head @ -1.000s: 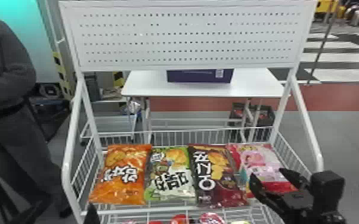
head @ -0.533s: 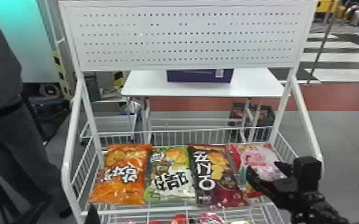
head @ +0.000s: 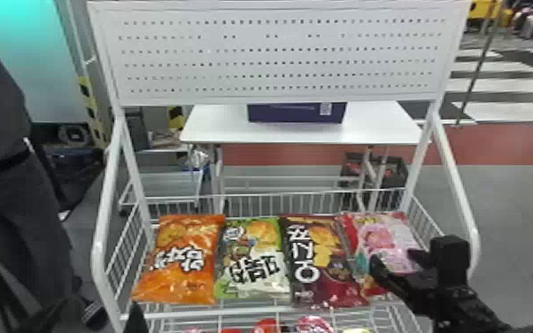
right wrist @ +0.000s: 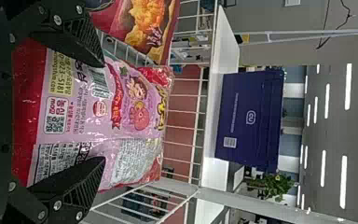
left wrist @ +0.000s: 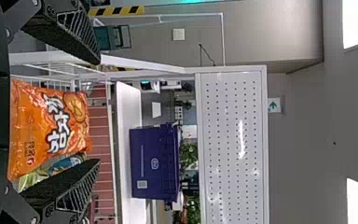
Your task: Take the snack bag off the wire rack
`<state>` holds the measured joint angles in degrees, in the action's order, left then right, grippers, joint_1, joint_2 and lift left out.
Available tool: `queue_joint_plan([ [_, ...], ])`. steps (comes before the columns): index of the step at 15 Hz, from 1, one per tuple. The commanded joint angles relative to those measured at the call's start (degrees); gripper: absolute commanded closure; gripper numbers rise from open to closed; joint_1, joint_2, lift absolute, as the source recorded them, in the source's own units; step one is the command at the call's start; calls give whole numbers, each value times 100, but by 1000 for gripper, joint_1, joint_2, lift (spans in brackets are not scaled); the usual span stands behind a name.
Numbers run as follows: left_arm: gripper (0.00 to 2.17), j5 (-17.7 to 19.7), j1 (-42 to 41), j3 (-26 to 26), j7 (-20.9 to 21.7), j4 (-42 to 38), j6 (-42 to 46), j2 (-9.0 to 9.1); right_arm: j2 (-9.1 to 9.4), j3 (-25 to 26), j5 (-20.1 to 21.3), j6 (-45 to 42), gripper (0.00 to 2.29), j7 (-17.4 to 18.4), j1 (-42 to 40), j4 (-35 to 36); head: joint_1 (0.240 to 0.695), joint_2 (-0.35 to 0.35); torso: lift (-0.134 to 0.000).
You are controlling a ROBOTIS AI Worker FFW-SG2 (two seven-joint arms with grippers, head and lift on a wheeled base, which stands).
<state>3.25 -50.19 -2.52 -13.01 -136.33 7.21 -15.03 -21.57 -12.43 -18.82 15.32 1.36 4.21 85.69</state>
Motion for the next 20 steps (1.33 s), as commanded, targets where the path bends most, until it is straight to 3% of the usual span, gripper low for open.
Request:
queue_joint_plan([
  [1, 147, 0, 0, 6, 0, -8, 4, 0, 4, 13, 1, 169, 583, -5, -8, -17, 499, 0, 0],
  [3, 147, -9, -9, -3, -9, -8, 4, 9, 4, 31, -43, 187, 1173, -5, -43, -8, 499, 0, 0],
  [5, 147, -9, -44, 6, -9, -34, 4, 17, 4, 57, -113, 204, 1575, -13, -87, 9, 499, 0, 0],
  [6, 147, -9, -44, 6, -9, -43, 4, 17, 4, 75, -113, 204, 1652, -22, -122, 27, 499, 0, 0],
  [13, 147, -35, -132, 32, -18, -113, 56, 35, -5, 154, -297, 380, 1652, 4, -351, 668, 499, 0, 0],
  [16, 147, -35, -176, 32, -18, -139, 162, 35, -75, 268, -315, 538, 1652, 110, -667, 1477, 499, 0, 0],
  [20, 147, -35, -193, 32, -18, -175, 179, 35, -436, 611, -376, 872, 1646, 110, -1484, 3147, 499, 0, 0],
])
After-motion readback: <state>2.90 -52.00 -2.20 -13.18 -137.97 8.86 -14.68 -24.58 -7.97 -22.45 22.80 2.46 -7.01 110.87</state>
